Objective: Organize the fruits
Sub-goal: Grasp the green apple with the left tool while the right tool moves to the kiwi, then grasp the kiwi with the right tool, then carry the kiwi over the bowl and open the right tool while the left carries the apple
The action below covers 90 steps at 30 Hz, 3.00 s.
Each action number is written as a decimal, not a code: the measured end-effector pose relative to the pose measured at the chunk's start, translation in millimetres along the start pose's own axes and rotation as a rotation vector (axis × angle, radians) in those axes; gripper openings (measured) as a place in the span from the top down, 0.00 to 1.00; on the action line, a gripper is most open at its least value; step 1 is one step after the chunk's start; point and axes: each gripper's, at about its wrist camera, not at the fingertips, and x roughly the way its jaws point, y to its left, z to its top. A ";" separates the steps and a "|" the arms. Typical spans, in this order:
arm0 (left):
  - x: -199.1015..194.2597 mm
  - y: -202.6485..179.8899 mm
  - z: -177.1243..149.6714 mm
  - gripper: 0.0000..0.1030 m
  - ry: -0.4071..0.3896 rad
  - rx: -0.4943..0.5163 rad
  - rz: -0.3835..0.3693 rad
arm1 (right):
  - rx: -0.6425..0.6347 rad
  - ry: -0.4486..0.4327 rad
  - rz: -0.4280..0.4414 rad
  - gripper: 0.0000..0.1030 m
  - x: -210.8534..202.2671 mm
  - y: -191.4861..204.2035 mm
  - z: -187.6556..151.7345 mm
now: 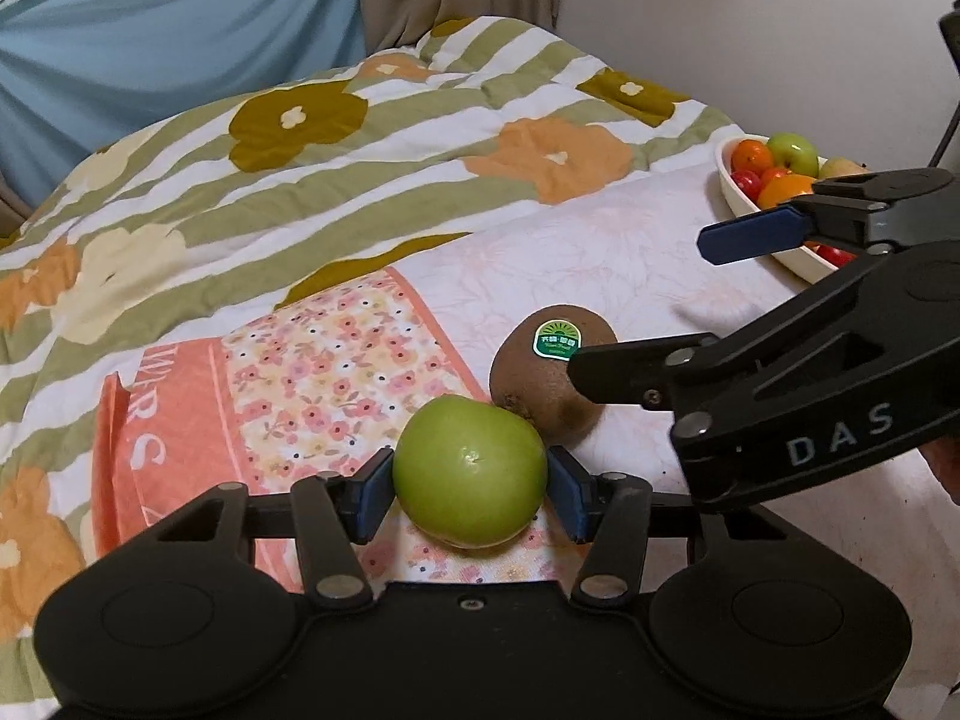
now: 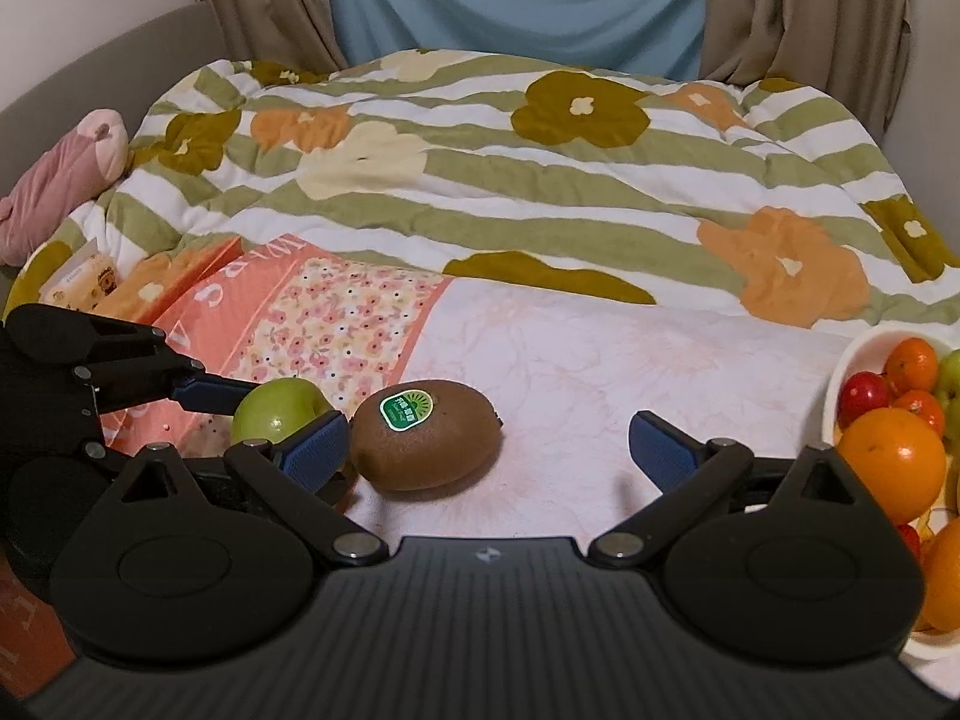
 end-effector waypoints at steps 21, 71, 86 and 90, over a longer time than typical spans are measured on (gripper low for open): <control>-21.8 14.0 -22.5 0.44 0.029 -0.096 0.063 | -0.081 0.056 0.088 0.06 38.2 20.2 -2.8; -63.6 -173.5 104.0 0.44 -0.174 -0.143 0.068 | -0.107 -0.117 0.034 0.22 -138.8 -203.2 1.2; -13.3 -216.7 125.7 0.44 -0.135 -0.195 0.090 | -0.342 -0.067 0.085 0.22 -99.2 -253.9 -27.9; -9.1 -217.1 125.2 0.44 -0.124 -0.210 0.110 | -0.379 -0.055 0.115 0.22 -86.3 -249.1 -31.7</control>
